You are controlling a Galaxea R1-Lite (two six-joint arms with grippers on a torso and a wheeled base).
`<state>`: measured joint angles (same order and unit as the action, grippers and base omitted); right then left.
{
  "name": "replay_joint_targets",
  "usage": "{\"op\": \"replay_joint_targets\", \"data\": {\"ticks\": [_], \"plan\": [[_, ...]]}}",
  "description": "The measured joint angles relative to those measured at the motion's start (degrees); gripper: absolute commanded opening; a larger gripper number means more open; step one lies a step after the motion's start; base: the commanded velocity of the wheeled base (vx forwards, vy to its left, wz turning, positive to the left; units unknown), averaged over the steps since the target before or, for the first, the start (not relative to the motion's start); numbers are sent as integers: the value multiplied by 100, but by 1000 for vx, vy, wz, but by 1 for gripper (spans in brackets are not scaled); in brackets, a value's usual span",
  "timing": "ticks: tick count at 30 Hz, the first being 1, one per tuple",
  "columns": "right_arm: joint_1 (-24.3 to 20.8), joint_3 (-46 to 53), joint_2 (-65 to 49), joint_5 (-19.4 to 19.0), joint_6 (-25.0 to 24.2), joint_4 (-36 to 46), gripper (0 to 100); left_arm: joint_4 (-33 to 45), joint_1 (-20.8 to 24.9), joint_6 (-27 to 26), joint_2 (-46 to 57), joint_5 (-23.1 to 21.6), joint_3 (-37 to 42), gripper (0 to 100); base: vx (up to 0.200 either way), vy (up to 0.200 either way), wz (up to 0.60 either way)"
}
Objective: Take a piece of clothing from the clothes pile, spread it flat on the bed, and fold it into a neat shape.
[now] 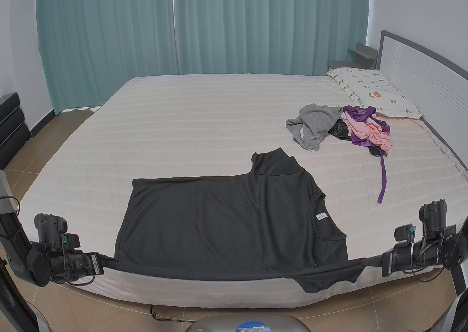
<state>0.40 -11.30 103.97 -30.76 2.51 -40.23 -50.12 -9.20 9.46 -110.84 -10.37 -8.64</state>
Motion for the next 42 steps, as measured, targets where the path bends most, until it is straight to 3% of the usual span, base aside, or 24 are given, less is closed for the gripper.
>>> {"op": "replay_joint_targets", "data": {"ticks": [6,10,34,42], "plan": [[-115,-680,221,235,-741,2,0,26,118,575,-5,96,-555,0,0,0,0],[-244,-975,374,293,-951,-20,0,57,177,947,-11,197,-894,0,0,0,0],[-478,-1899,741,610,-1065,44,0,695,422,1013,-13,400,-1420,0,0,0,0],[-450,-1935,611,618,-1381,-4,0,747,424,1013,168,404,-1363,0,0,0,0]]}}
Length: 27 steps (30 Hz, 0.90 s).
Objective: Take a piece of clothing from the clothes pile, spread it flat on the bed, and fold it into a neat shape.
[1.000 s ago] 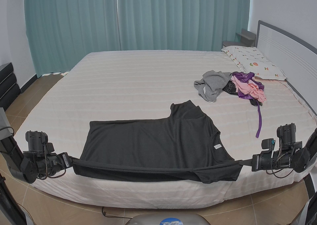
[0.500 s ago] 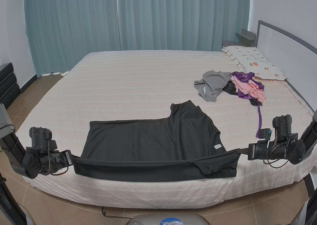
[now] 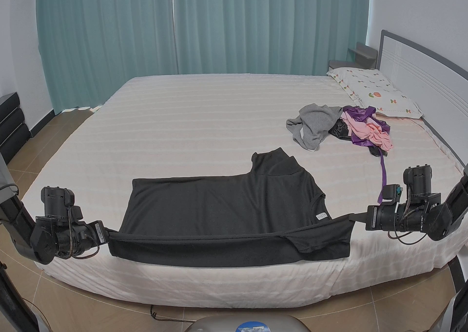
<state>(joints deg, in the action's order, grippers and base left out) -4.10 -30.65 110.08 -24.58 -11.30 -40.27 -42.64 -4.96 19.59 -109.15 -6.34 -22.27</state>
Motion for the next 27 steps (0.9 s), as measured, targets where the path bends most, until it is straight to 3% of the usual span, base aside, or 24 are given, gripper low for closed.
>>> {"op": "replay_joint_targets", "data": {"ticks": [20,27], "plan": [[-34,1014,-724,0,-13,-10,0,283,61,-30,709,-4,566,0,0,0,0],[20,962,-752,-29,-90,-29,0,294,61,-46,756,-11,500,0,0,0,0]]}}
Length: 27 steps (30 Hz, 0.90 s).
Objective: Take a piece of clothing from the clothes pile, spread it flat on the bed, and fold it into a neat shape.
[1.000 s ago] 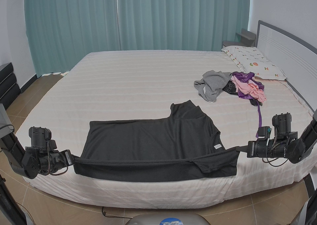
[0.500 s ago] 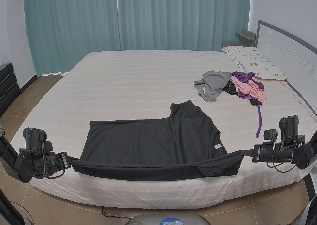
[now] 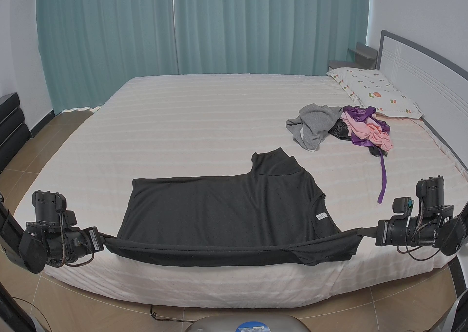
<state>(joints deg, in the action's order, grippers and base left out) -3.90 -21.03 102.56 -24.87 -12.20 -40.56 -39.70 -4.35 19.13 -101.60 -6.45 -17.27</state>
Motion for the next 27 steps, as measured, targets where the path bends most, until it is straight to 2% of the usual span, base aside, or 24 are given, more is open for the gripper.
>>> {"op": "replay_joint_targets", "data": {"ticks": [8,17,27], "plan": [[-21,-317,354,7,-5,-4,0,71,-2,22,-330,0,-422,0,0,0,0],[-48,-1362,1315,40,-5,62,0,152,45,30,-1139,21,-1254,0,0,0,0],[-95,-2230,2147,161,-5,310,0,424,243,28,-2037,405,-2263,0,0,0,0]]}}
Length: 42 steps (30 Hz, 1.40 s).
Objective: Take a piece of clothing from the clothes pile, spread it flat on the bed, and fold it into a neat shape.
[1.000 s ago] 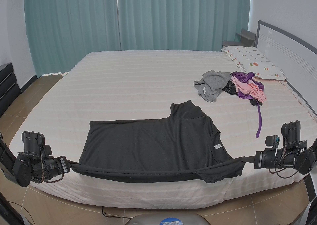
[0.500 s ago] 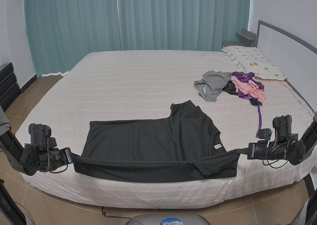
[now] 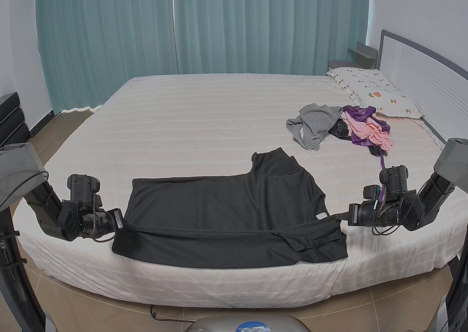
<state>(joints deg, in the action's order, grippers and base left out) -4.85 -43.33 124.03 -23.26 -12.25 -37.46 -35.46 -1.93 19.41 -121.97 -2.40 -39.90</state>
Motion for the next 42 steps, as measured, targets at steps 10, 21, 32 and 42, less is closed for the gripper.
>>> {"op": "replay_joint_targets", "data": {"ticks": [10,21,32,42], "plan": [[-55,-308,458,126,-4,-15,100,2,48,112,-631,187,-519,100,0,0,0],[-60,-195,307,104,-580,-57,100,-6,155,972,-678,115,-624,100,0,0,0],[-84,1124,-749,484,-2176,-362,100,-252,77,2309,223,-540,215,100,18,0,0],[-305,2161,-774,855,-3022,-2543,100,-360,61,2912,491,-1204,625,100,160,0,0]]}}
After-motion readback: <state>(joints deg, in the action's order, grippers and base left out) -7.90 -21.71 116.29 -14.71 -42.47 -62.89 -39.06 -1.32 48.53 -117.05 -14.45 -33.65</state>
